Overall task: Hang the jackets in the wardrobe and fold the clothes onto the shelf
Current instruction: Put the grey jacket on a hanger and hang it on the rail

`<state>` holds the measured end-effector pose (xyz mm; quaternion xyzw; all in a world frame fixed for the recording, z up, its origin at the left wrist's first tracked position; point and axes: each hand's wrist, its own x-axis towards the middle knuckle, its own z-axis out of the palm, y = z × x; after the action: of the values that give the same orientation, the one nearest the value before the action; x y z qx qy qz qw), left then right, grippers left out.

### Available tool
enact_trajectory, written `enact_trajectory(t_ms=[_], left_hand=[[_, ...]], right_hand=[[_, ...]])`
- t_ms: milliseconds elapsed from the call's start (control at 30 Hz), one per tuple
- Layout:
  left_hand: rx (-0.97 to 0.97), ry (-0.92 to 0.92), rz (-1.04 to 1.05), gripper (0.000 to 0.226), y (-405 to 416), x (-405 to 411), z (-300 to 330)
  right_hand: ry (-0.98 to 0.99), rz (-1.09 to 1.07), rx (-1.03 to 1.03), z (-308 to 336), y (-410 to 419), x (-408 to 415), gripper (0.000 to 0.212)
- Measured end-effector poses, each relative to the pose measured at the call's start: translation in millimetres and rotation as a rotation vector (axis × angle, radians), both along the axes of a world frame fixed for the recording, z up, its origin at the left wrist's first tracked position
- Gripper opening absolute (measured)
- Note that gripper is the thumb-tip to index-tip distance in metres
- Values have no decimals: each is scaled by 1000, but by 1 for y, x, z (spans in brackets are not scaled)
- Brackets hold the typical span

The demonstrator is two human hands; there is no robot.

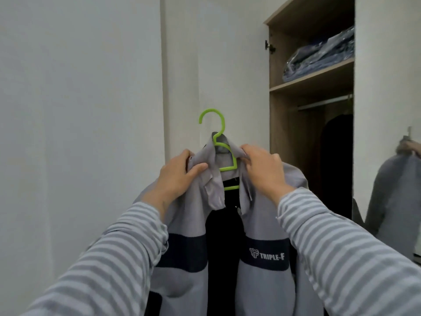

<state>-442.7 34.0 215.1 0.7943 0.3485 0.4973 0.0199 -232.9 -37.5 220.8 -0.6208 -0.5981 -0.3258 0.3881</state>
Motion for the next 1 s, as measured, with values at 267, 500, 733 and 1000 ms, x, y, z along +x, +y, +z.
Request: enact_trajectory(t_ms=[267,500,733,1000], left_hand=[[53,48,-125,23,24,20,-21],[-1,230,-44,24,37,78,-34],[-46,153,-302,29,-5,182,-32],[-46,141,-296,22,-17,279,-24]], right_hand=[[108,-205,46,6,-37,63,20],[82,-391,32,-4,-63,83,23],[99,-503,0,-17,-81,103,20],[83,-651,-122,-17,-112,175,24]])
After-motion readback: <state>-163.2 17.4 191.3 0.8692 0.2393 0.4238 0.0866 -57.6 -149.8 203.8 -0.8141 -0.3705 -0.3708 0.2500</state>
